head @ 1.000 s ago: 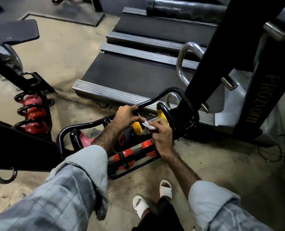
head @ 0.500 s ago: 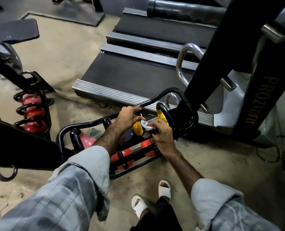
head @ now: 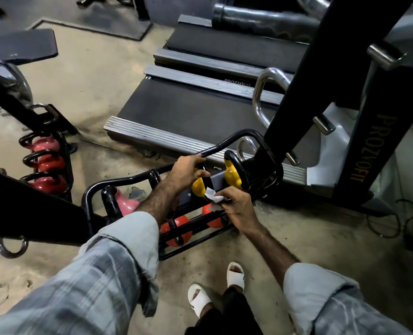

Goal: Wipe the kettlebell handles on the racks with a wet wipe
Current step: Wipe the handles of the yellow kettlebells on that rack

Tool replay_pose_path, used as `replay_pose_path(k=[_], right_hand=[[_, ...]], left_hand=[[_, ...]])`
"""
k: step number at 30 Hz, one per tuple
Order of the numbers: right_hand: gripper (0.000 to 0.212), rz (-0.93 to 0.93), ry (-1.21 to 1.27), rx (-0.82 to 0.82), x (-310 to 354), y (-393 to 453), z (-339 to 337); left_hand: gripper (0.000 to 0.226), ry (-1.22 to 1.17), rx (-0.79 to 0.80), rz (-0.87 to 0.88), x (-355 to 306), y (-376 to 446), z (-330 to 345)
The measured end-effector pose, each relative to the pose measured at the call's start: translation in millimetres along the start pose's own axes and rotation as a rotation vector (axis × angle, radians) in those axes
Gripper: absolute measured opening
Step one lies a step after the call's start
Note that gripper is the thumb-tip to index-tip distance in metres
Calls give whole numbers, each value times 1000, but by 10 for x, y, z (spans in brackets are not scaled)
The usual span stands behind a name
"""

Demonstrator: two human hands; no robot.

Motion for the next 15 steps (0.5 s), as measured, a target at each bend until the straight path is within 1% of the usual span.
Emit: replay_pose_path(k=[2, 3, 5, 8, 9, 12, 14, 15], right_hand=[[29, 90, 43, 11, -29, -8, -140], [34, 143, 73, -12, -32, 28, -234], [34, 246, 126, -107, -33, 136, -478], [27, 387, 118, -257, -95, 279, -842], [24, 384, 86, -275, -99, 337, -930], [19, 265, -14, -293, 8, 588, -1076], [17, 150, -50, -253, 87, 829, -1047], [16, 77, -80, -217, 129, 933, -994]], left_hand=[[54, 3, -14, 13, -44, -21, -8], [52, -1, -24, 13, -52, -33, -14], [48, -22, -56, 24, -85, -65, -25], [37, -39, -130, 66, -193, -150, -37], [31, -49, -170, 100, -269, -190, -40], [21, -96, -272, 243, -551, -322, 44], [21, -95, -290, 245, -658, -342, 216], [21, -91, -267, 220, -688, -343, 337]])
Point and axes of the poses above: each hand's wrist, its own y-axis towards the middle knuckle, its own z-axis out of the palm, x = y × z, the point moved 6 cm from there along y, towards the middle knuckle, and after that the axes turned 6 degrees about -y, right-handed, at the moved point
